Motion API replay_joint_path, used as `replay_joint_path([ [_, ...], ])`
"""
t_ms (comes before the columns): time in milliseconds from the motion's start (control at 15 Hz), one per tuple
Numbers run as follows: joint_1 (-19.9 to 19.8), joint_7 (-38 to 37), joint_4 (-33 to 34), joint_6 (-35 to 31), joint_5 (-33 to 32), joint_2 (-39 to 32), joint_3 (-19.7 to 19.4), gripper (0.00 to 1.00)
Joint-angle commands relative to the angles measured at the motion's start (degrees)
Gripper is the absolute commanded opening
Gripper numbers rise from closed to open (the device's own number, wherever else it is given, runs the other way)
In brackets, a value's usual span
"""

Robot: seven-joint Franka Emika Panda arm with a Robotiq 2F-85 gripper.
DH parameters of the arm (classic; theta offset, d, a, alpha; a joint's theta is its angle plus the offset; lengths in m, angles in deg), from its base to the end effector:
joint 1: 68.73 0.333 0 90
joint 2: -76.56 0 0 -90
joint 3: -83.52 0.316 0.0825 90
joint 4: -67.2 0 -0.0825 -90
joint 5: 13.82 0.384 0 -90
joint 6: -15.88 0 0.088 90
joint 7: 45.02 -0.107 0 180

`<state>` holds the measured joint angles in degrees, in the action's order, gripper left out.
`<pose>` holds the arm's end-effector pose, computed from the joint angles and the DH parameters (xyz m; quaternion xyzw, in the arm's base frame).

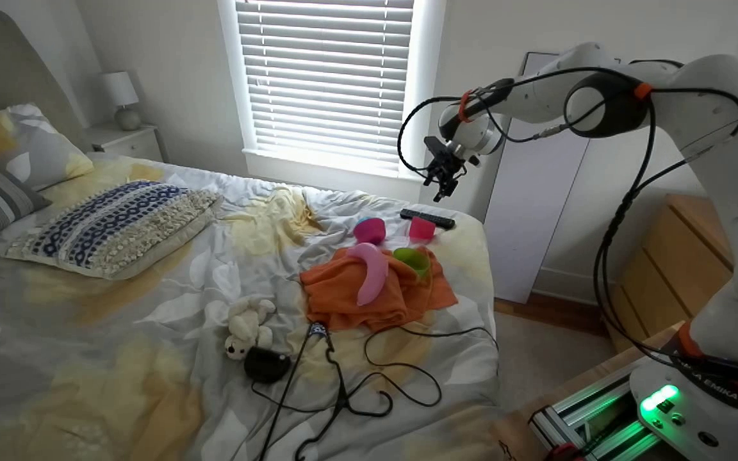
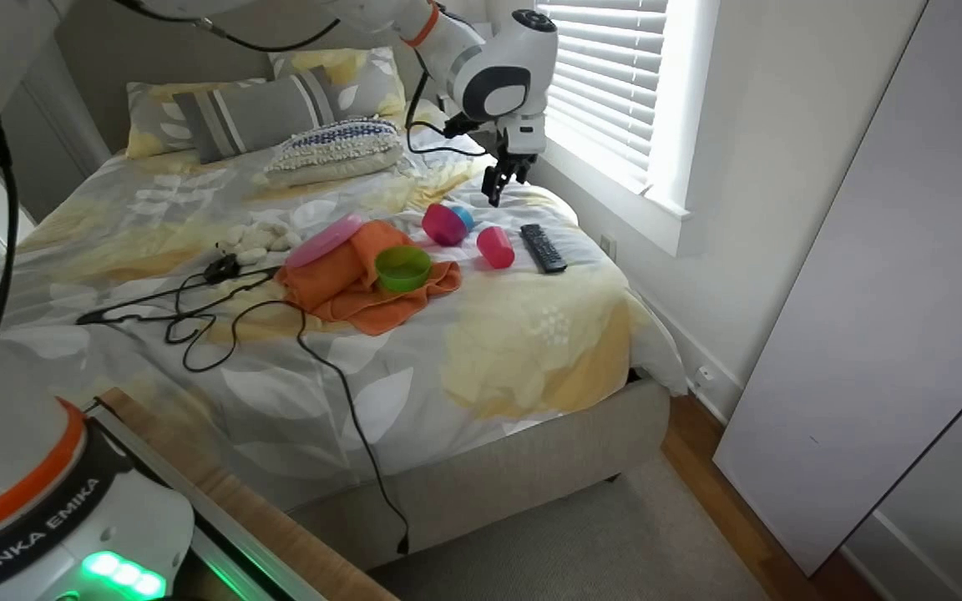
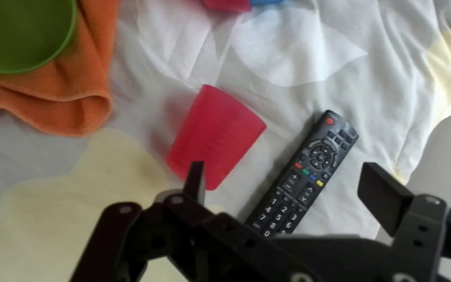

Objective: Move the remote to the right

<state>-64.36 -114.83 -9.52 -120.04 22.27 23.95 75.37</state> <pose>0.7521 -0.0175 0.1891 -0.6662 0.7218 0.0426 0.1827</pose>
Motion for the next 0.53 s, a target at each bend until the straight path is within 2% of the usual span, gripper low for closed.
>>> replay_joint_path([
  [0,3.4,-1.0,-14.0,-0.8,-10.8,9.3,-0.6,1.00],
  [467,9.7,-1.5,-34.1,-0.8,-31.9,21.7,-1.9,1.00],
])
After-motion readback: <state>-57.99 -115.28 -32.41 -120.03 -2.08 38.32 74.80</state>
